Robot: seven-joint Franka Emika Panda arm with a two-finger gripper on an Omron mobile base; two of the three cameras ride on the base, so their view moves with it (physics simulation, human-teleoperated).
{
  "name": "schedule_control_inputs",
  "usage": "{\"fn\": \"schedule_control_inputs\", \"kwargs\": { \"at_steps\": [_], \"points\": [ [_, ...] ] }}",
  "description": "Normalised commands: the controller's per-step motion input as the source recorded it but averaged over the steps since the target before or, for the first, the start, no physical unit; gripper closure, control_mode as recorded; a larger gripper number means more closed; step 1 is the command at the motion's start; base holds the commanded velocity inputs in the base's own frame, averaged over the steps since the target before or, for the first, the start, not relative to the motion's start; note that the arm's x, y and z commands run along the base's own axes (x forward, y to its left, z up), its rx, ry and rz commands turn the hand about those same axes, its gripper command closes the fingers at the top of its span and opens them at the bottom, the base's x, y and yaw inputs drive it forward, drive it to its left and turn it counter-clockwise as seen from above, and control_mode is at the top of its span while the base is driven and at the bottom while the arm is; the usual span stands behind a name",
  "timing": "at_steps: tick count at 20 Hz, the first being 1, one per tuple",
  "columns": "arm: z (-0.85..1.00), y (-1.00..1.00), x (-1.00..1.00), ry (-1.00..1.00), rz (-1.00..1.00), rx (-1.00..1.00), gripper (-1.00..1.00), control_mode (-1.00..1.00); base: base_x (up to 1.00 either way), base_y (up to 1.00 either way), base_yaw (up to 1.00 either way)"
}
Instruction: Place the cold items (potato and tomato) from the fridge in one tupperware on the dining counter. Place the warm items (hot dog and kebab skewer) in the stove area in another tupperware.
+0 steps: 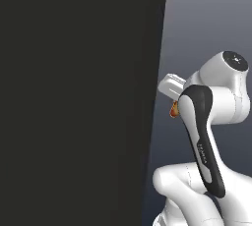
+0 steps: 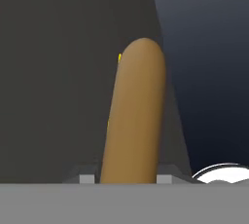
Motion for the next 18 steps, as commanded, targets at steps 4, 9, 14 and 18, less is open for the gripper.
{"fn": "schedule_control_inputs", "kwargs": {
  "at_steps": [4, 9, 14, 18],
  "points": [
    [0.00, 0.00, 0.00, 0.00, 0.00, 0.00, 1.00, 1.00, 0.80, -0.89, 0.62],
    [0.00, 0.00, 0.00, 0.00, 0.00, 0.00, 1.00, 1.00, 0.79, -0.91, 0.63],
    [0.00, 0.00, 0.00, 0.00, 0.00, 0.00, 1.00, 1.00, 0.75, -0.96, 0.60],
    [0.00, 0.00, 0.00, 0.00, 0.00, 0.00, 1.00, 1.00, 0.64, -1.00, 0.49]
  ]
}}
